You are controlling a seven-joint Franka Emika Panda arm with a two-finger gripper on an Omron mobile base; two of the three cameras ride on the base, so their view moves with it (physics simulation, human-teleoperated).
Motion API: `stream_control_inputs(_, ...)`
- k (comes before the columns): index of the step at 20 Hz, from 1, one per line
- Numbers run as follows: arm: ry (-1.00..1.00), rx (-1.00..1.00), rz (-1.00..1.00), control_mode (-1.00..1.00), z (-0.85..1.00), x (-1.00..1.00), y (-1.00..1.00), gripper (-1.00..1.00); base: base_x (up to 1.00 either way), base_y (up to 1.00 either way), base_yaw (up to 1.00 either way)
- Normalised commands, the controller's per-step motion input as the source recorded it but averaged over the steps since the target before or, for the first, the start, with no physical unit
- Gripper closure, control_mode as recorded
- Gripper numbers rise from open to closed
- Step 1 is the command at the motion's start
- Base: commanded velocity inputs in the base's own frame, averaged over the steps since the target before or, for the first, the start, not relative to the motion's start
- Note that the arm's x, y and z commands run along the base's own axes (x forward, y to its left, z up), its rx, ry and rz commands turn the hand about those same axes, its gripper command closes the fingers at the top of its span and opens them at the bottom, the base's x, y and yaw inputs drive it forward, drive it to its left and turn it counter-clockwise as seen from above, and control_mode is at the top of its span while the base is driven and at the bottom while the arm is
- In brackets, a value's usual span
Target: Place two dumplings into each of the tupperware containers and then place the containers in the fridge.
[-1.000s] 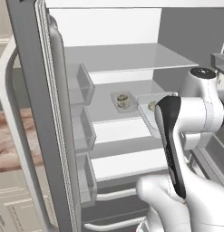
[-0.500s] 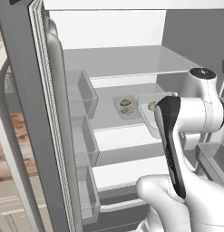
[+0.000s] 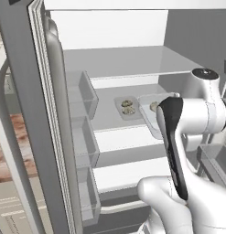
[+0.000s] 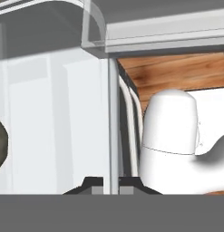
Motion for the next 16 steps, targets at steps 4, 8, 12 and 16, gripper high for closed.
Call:
stream_control_inputs(4,-0.32,0.03,0.03,-1.00,0.26,-0.56,-0.13,1.00,0.00,0.00,0.00)
stream_control_inputs(8,-0.52,0.06,0.02,-1.00,0.31,-0.66,0.00,1.00,0.00,0.00,0.00)
stream_control_inputs(12,-0.18,0.02,0.00,-1.00,0.63,0.03,0.11,1.00,0.00,0.00,0.00)
stream_control_inputs(16,0.00,0.00,0.00,-1.00,0.63,0.84,0.11,1.00,0.00,0.00,0.00)
